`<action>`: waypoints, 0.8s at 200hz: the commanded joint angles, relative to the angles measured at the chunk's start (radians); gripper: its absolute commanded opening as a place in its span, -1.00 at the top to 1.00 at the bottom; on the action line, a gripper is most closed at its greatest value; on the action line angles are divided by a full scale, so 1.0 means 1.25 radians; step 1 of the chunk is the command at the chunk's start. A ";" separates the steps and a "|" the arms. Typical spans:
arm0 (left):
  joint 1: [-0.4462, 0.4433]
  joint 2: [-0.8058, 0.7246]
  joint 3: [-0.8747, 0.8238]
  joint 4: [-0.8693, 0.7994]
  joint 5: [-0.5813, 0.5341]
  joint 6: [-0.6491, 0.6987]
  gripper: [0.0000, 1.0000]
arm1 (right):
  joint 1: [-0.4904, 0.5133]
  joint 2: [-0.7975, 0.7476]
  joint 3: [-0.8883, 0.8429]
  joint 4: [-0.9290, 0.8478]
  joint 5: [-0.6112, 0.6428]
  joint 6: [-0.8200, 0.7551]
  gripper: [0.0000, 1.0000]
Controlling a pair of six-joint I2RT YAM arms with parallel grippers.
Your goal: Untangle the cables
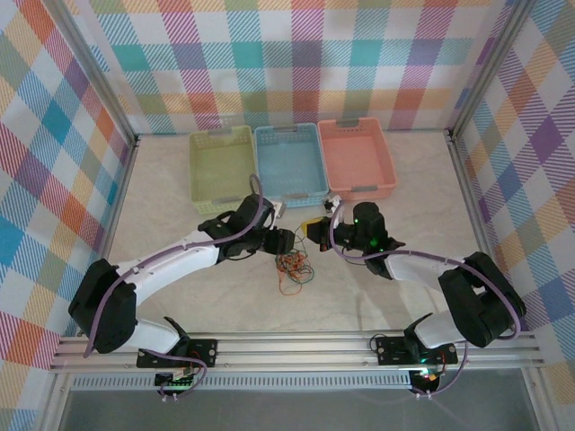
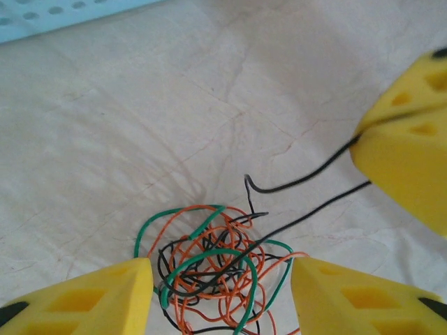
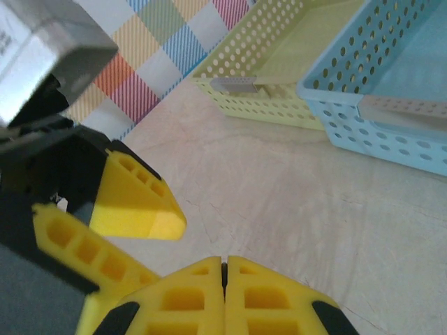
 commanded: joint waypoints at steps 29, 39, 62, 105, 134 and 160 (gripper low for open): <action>-0.089 0.037 0.084 -0.123 -0.174 0.106 -0.20 | 0.001 -0.020 -0.008 0.043 0.005 0.025 1.00; -0.094 0.044 0.089 -0.129 -0.172 0.109 -0.22 | 0.002 -0.017 -0.009 0.044 0.010 0.026 1.00; -0.097 0.080 0.106 -0.145 -0.201 0.112 -0.23 | 0.002 -0.019 -0.011 0.054 0.002 0.033 1.00; -0.099 0.135 0.148 -0.186 -0.229 0.097 -0.22 | 0.002 -0.037 -0.021 0.063 -0.003 0.037 1.00; -0.099 0.167 0.166 -0.213 -0.256 0.079 -0.13 | 0.002 -0.037 -0.025 0.077 -0.011 0.039 1.00; -0.098 0.192 0.177 -0.231 -0.291 0.069 0.00 | 0.002 -0.042 -0.031 0.085 -0.008 0.039 1.00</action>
